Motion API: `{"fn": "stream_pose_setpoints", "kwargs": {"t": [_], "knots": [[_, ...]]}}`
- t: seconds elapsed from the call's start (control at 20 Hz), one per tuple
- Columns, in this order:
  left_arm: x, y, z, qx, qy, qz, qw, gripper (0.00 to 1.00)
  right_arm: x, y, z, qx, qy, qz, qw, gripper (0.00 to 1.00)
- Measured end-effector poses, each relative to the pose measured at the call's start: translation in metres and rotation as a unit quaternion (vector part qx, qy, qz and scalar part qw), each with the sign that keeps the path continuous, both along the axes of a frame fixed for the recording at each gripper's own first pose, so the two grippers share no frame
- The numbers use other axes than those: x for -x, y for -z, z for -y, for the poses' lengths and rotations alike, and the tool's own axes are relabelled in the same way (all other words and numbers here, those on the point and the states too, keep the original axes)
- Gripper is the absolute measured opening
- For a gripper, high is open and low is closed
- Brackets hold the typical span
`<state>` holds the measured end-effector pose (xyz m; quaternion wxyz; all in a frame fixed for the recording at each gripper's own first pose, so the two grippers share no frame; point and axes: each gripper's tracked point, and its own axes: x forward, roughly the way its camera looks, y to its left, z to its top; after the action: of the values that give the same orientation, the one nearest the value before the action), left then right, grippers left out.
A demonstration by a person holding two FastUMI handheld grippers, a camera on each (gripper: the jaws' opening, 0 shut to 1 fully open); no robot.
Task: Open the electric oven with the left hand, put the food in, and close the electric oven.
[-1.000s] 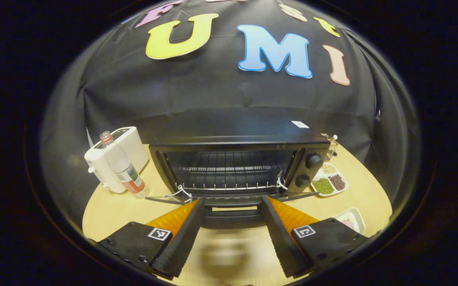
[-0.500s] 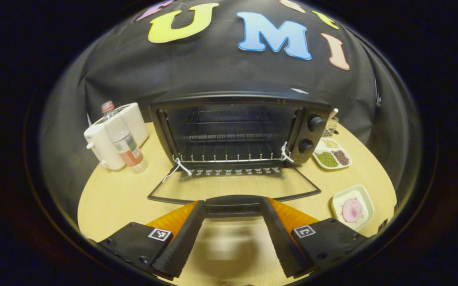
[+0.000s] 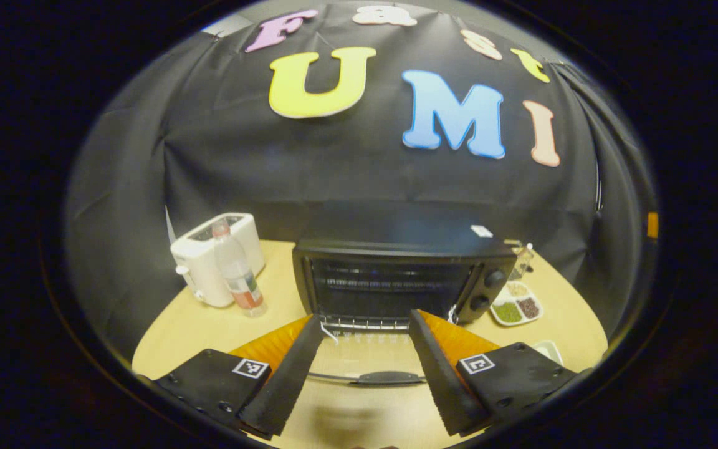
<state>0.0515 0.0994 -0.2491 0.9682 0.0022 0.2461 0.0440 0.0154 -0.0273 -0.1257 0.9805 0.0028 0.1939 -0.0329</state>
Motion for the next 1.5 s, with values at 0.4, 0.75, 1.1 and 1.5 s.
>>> {"fn": "stream_pose_setpoints", "kwargs": {"t": [0.4,0.75,1.1,1.5], "knots": [[0.014,-0.146,0.021,0.004,0.014,0.135,0.991,1.00,0.000,0.112,0.043,-0.032,0.004,-0.201,0.979,1.00],[0.031,-0.181,0.011,-0.006,0.004,0.155,0.988,0.95,0.008,0.204,0.067,-0.011,0.002,-0.339,0.941,1.00],[0.060,-0.164,-0.026,-0.016,-0.051,0.125,0.991,0.95,0.009,0.257,0.066,-0.055,0.011,-0.425,0.903,0.91],[0.086,-0.156,-0.055,-0.019,-0.095,0.113,0.989,0.95,0.011,0.292,0.070,-0.032,0.016,-0.491,0.870,0.64]]}}
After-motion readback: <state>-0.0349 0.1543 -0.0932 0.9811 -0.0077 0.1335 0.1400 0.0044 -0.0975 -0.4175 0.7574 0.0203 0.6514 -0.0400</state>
